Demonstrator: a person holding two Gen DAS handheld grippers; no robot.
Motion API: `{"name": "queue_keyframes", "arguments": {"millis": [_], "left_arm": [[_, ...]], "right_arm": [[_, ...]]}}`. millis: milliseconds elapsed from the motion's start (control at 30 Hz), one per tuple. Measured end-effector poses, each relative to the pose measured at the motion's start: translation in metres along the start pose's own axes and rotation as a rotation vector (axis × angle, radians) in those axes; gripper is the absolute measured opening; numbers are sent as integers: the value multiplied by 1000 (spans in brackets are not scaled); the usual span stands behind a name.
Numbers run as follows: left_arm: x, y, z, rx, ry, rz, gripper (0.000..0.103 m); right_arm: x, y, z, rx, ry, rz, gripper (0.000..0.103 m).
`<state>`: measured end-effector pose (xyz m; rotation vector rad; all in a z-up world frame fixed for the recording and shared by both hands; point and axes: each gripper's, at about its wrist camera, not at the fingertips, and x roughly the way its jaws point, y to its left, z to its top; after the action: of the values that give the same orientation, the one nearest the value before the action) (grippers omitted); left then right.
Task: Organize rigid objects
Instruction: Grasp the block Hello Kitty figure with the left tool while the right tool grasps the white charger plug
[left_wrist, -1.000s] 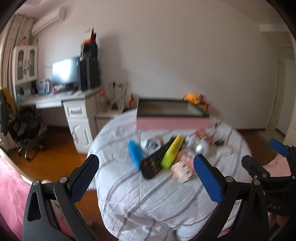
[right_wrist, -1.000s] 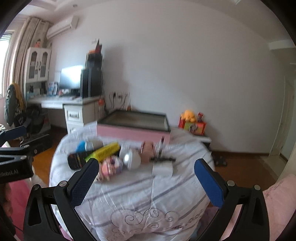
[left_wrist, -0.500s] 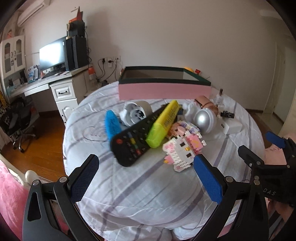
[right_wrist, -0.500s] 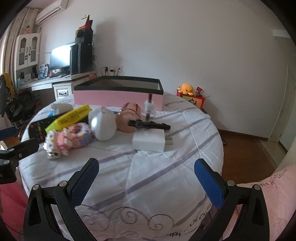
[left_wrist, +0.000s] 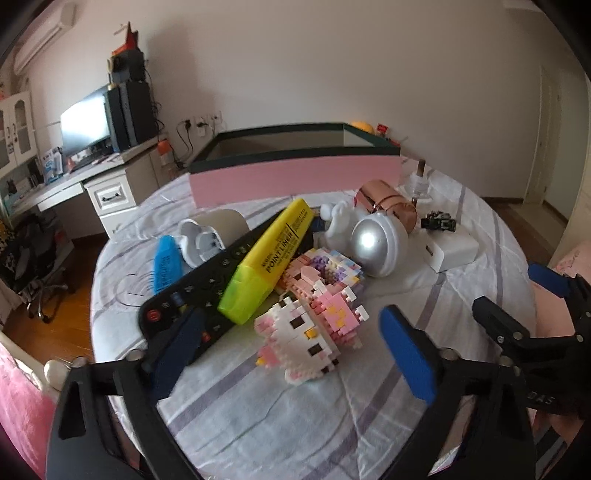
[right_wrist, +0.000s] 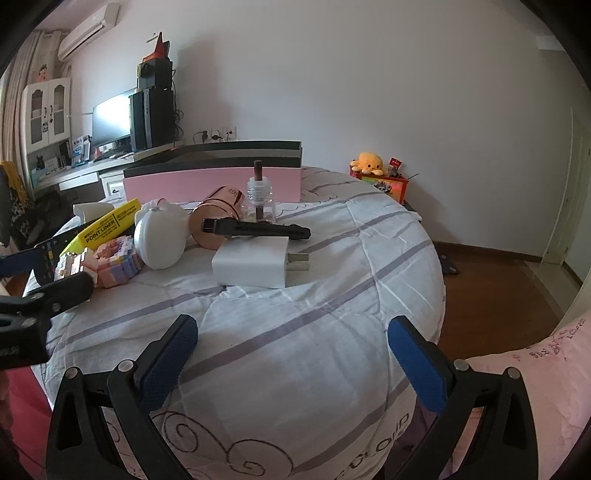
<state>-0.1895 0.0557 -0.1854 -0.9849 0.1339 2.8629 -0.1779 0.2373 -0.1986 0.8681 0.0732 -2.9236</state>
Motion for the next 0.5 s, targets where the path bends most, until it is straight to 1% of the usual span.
{"name": "queue_keyframes", "arguments": {"millis": [33,67,133,200,267,500], "left_arm": [[5,0,0,-1,14,-2,81],[9,1,-1,3,26,-6,79],[12,1,-2,23,31,-18,66],[12,6,-3,9,34,-56,60],[10,10,-4,8,31,-72,60],[3,17,-9,16,25,-85,60]], "right_arm": [[0,0,0,2,0,7,103],[1,-1,0,1,3,13,103],[2,1,1,-3,7,12,103],[5,1,3,-8,11,28,103],[7,3,7,-13,14,40,103],[27,19,24,-35,52,107,103]]}}
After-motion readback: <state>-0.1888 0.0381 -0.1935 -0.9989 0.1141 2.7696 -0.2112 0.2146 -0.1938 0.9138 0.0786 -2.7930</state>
